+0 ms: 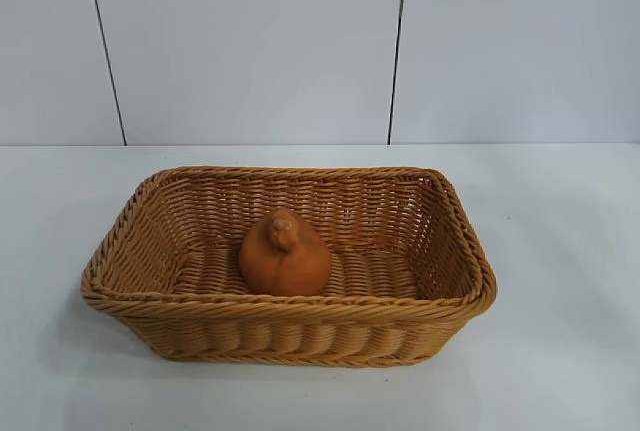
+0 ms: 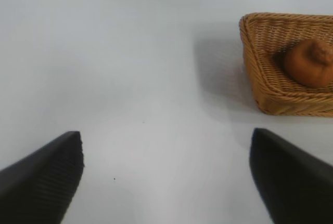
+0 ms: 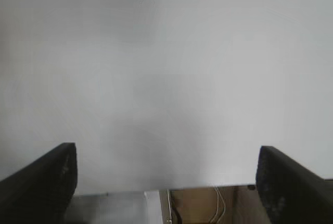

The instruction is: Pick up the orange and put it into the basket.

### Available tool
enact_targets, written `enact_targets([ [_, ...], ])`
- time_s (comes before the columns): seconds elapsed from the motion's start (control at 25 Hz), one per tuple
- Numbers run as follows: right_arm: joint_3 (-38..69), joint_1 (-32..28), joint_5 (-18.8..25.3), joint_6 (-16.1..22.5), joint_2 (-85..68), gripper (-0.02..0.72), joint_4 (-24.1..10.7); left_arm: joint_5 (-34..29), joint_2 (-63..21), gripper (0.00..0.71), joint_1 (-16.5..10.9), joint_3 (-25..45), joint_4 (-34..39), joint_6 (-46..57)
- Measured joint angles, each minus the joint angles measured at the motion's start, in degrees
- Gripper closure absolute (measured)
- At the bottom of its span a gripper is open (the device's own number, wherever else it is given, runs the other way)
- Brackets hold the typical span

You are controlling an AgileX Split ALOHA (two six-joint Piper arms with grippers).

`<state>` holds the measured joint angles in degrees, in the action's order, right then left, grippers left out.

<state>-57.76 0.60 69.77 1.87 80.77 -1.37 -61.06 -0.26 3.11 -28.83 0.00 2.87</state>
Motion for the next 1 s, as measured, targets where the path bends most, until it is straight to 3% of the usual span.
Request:
enact_targets([
  [0.16, 16.58, 0.0, -4.38, -0.02, -18.9, 0.063, 0.02, 0.0, 0.0, 0.092, 0.0, 0.0, 0.0, 0.0],
  [0.36, 27.85, 0.0, -10.17, -0.02, -37.19, 0.063, 0.13, 0.0, 0.0, 0.092, 0.0, 0.0, 0.0, 0.0],
  [0.64, 29.45, 0.0, -11.15, -0.29, -60.57, 0.063, 0.29, 0.0, 0.0, 0.092, 0.0, 0.0, 0.0, 0.0],
  [1.0, 29.66, 0.0, -11.23, -0.29, -78.92, 0.063, 0.29, 0.0, 0.0, 0.092, 0.0, 0.0, 0.0, 0.0],
])
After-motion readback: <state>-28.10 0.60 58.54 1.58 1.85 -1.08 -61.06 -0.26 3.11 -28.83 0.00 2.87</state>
